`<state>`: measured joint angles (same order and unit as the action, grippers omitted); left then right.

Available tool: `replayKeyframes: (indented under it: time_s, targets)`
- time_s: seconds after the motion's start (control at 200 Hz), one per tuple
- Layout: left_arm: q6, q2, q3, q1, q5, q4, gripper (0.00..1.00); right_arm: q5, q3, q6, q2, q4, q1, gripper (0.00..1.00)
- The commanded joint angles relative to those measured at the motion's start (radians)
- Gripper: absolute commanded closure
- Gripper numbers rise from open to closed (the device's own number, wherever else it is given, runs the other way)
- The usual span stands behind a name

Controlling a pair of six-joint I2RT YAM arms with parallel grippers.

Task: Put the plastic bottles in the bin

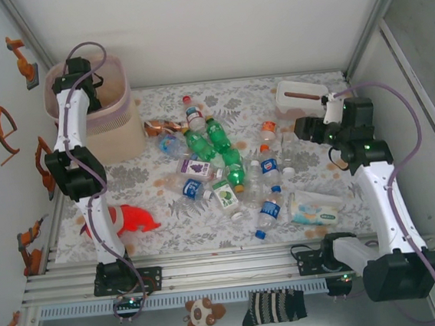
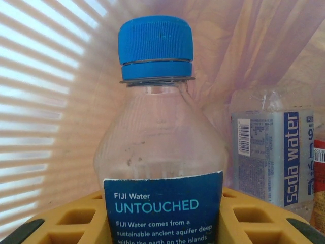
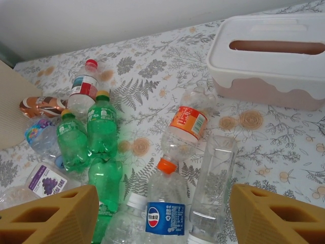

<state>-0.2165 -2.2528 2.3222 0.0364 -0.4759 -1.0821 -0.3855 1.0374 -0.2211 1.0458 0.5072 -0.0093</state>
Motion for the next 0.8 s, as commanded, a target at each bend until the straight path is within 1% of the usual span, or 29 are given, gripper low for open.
replayKeyframes:
  time_s: [0.0, 0.135, 0.285, 0.421, 0.541, 0.646, 0.796]
  targets:
    - [0.003, -0.021, -0.014, 0.009, 0.004, -0.018, 0.73, -0.016, -0.013, -0.010, -0.014, -0.019, 0.009, 0.32]
    - [-0.015, -0.037, -0.042, 0.037, 0.064, -0.003, 0.72, -0.018, -0.012, -0.010, -0.015, -0.018, 0.009, 0.32]
    - [-0.024, -0.054, -0.052, 0.063, 0.126, 0.002, 0.68, -0.013, -0.010, -0.010, -0.015, -0.015, 0.009, 0.32]
    - [-0.026, -0.072, -0.050, 0.073, 0.164, 0.002, 0.60, -0.013, -0.012, -0.018, -0.013, -0.019, 0.009, 0.32]
    - [-0.026, -0.077, -0.051, 0.076, 0.203, -0.005, 0.50, -0.013, -0.012, -0.022, -0.014, -0.021, 0.009, 0.32]
    - [-0.024, -0.061, -0.052, 0.076, 0.237, -0.006, 0.41, -0.013, -0.014, -0.023, -0.021, -0.021, 0.009, 0.32]
    - [-0.026, -0.018, -0.049, 0.074, 0.278, -0.005, 0.31, -0.010, -0.016, -0.019, -0.030, -0.016, 0.009, 0.32]
